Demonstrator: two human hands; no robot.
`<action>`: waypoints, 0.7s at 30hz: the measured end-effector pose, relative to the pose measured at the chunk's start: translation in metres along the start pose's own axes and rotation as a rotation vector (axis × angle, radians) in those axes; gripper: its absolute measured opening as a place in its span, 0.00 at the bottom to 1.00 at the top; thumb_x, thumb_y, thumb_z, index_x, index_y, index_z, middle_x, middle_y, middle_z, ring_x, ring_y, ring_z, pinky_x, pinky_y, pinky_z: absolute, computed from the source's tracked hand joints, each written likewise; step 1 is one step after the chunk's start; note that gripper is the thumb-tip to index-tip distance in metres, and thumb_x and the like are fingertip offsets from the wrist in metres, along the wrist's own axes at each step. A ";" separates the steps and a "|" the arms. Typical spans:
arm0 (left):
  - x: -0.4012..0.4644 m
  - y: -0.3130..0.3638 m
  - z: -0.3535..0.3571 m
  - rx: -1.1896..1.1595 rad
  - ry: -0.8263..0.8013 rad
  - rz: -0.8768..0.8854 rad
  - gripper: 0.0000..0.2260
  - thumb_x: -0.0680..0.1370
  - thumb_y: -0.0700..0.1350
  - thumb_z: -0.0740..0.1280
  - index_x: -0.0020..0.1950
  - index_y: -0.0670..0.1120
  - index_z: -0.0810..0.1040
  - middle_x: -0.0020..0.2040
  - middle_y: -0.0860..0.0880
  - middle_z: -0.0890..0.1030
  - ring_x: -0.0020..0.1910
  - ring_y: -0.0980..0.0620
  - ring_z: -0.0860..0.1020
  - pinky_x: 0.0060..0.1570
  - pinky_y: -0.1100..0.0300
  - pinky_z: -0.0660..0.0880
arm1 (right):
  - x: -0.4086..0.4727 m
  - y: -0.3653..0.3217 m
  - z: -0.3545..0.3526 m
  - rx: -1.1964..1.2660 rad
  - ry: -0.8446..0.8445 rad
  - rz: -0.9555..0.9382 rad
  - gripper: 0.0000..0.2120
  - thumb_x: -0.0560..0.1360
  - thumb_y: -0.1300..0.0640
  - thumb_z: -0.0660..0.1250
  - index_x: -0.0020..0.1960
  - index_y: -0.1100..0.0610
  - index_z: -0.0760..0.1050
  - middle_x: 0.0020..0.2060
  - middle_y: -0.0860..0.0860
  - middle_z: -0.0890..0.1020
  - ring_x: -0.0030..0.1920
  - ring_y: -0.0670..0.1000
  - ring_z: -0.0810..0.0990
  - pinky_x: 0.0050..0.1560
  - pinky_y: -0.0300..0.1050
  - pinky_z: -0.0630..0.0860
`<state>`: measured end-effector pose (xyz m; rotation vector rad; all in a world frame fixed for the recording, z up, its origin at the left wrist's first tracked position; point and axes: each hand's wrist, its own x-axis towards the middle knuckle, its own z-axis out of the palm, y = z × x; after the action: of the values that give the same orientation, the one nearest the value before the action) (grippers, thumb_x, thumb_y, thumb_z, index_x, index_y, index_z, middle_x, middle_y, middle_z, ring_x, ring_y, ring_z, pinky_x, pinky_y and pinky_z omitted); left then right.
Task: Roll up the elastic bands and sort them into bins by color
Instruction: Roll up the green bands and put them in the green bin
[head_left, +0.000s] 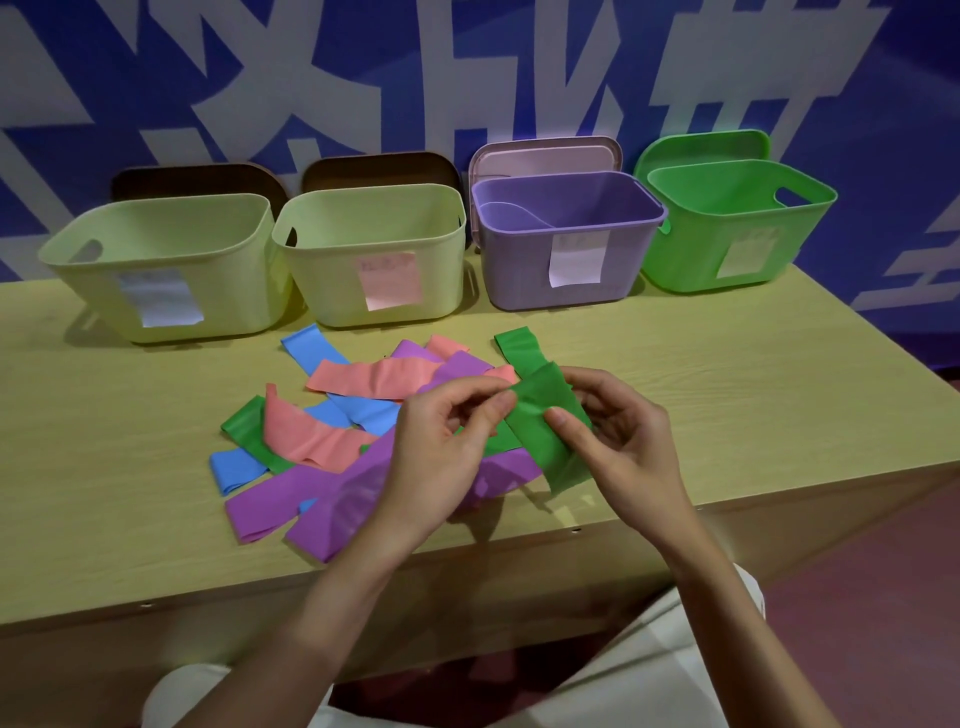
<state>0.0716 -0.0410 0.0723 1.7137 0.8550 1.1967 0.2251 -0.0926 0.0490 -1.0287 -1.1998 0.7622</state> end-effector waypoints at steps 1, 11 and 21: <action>0.000 0.001 0.001 -0.003 -0.012 -0.003 0.08 0.76 0.36 0.68 0.48 0.49 0.81 0.35 0.60 0.81 0.34 0.65 0.77 0.38 0.72 0.72 | 0.000 -0.001 -0.001 -0.008 -0.007 -0.010 0.13 0.74 0.63 0.69 0.59 0.58 0.77 0.49 0.56 0.84 0.51 0.51 0.82 0.51 0.41 0.78; 0.002 -0.003 0.012 -0.064 -0.122 -0.034 0.20 0.78 0.50 0.63 0.34 0.35 0.75 0.28 0.40 0.74 0.30 0.46 0.72 0.36 0.55 0.70 | -0.001 -0.007 -0.008 -0.004 0.037 -0.004 0.06 0.72 0.61 0.69 0.49 0.58 0.77 0.41 0.47 0.84 0.43 0.44 0.82 0.44 0.35 0.77; -0.006 -0.007 0.007 0.047 -0.078 0.002 0.06 0.75 0.40 0.70 0.48 0.50 0.82 0.41 0.55 0.83 0.41 0.60 0.79 0.43 0.66 0.75 | -0.001 0.000 -0.006 0.002 0.025 0.024 0.05 0.73 0.61 0.69 0.49 0.59 0.77 0.41 0.49 0.84 0.42 0.45 0.82 0.43 0.36 0.78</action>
<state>0.0758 -0.0451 0.0629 1.7874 0.8402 1.1121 0.2308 -0.0951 0.0486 -1.0503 -1.1667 0.7667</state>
